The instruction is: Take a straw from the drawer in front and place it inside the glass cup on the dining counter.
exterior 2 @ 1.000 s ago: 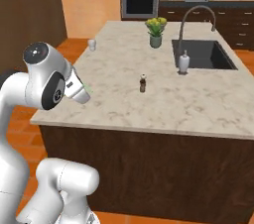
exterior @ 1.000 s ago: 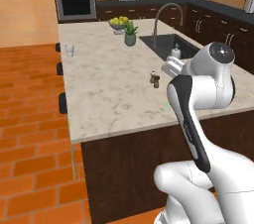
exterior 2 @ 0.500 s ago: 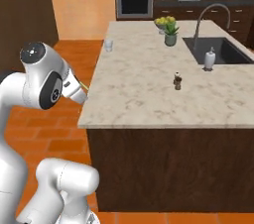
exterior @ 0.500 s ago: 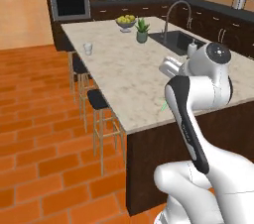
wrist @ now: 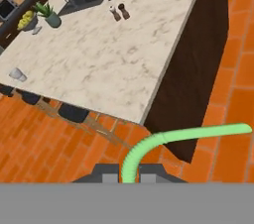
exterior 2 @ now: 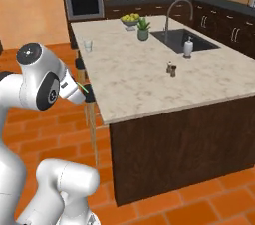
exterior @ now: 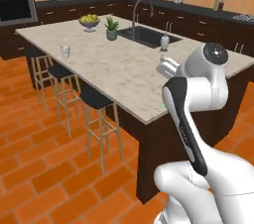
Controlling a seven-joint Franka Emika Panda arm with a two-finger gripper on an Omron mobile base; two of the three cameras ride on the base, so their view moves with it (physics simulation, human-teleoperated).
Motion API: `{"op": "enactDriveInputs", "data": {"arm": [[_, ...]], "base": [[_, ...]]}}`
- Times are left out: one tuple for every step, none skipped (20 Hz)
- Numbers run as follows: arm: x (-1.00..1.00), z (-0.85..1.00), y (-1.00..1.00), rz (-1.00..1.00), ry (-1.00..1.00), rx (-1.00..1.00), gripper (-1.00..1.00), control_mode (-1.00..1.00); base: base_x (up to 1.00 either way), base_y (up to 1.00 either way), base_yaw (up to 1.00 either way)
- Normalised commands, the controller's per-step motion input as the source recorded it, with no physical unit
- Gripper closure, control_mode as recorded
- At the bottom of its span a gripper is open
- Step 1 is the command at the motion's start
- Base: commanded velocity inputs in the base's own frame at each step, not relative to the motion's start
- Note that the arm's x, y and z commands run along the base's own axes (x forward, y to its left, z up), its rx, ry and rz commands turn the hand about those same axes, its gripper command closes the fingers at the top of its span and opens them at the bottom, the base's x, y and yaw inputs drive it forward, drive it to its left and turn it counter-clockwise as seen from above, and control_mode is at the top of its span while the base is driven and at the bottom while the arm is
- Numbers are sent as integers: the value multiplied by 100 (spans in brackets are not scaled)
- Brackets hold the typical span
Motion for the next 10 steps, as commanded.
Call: {"op": "enactDriveInputs", "data": {"arm": [[0, 0, 0, 0, 0, 0, 100, 100], [0, 0, 0, 0, 0, 0, 100, 100], [0, 0, 0, 0, 0, 0, 100, 100], [0, 0, 0, 0, 0, 0, 100, 100], [0, 0, 0, 0, 0, 0, 100, 100], [0, 0, 0, 0, 0, 0, 100, 100], [0, 0, 0, 0, 0, 0, 100, 100], [0, 0, 0, 0, 0, 0, 100, 100], [0, 0, 0, 0, 0, 0, 100, 100], [0, 0, 0, 0, 0, 0, 100, 100]], "base": [[0, 100, -53], [0, 100, -52], [0, 100, -51], [4, 100, -51], [9, 100, -50], [9, 100, -49], [11, 100, -48], [14, 100, -48], [22, 100, -46], [26, 100, -45]]}}
